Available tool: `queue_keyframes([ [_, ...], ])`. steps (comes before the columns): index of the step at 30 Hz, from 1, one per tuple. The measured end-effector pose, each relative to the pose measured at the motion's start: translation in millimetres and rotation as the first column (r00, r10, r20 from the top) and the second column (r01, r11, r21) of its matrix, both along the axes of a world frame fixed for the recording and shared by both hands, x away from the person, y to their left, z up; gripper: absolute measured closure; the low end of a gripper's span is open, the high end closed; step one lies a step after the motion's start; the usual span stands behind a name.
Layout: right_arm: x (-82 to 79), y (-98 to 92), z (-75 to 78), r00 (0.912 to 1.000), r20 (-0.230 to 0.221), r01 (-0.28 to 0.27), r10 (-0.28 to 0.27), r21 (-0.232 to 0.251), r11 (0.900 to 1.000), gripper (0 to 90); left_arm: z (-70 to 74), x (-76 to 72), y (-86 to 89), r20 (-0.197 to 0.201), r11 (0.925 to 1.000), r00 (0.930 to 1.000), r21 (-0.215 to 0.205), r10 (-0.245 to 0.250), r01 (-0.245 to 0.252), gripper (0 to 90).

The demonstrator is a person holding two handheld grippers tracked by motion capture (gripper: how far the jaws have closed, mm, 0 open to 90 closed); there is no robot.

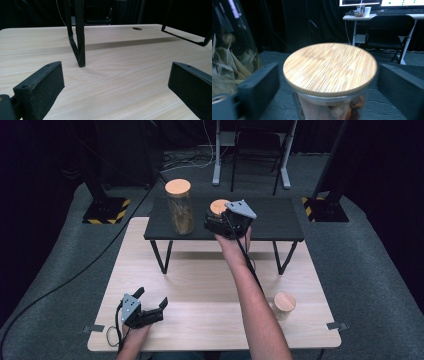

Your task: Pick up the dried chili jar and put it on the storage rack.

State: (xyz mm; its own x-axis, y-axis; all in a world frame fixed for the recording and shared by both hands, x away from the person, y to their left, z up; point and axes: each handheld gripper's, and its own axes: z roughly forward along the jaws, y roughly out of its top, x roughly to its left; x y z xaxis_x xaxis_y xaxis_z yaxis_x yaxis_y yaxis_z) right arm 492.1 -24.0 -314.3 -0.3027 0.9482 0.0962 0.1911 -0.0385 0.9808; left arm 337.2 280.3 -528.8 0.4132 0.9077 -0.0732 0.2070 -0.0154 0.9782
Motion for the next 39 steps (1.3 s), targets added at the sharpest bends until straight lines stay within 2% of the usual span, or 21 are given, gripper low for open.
queue_keyframes([
  [3, -0.8, -4.3, 1.9, 1.0000, -0.005, -0.004, 0.005, 0.039, 0.999, 0.0, 0.0, -0.3, -0.6, 0.003, 1.0000, 1.0000, 0.004, -0.001, 0.001, 0.0],
  [10, -9.8, -10.3, 4.7, 0.9999, 0.001, -0.017, 0.017, 0.049, 0.999, 0.0, -0.1, -0.3, -1.2, 0.004, 1.0000, 1.0000, 0.008, 0.001, -0.001, 0.0],
  [18, -36.4, -22.9, 10.2, 0.9985, 0.008, -0.054, 0.053, 0.055, 0.997, 0.1, -0.1, -0.3, -2.2, 0.006, 0.9998, 1.0000, 0.020, -0.004, 0.003, 0.0],
  [21, -48.7, -29.8, 9.6, 0.9970, 0.036, -0.070, 0.068, 0.079, 0.994, 0.7, -0.2, 0.1, -1.8, 0.002, 0.9999, 1.0000, 0.016, -0.005, 0.005, 0.0],
  [28, -69.8, -43.3, 6.5, 0.9935, 0.062, -0.100, 0.096, 0.079, 0.992, 1.0, -0.2, 0.0, -1.7, 0.003, 0.9999, 1.0000, 0.016, -0.004, 0.004, 0.0],
  [39, -80.5, -61.6, -3.7, 0.9936, 0.054, -0.103, 0.099, 0.075, 0.992, 1.5, -0.2, -0.3, -1.8, 0.003, 0.9998, 1.0000, 0.018, -0.002, 0.002, 0.0],
])
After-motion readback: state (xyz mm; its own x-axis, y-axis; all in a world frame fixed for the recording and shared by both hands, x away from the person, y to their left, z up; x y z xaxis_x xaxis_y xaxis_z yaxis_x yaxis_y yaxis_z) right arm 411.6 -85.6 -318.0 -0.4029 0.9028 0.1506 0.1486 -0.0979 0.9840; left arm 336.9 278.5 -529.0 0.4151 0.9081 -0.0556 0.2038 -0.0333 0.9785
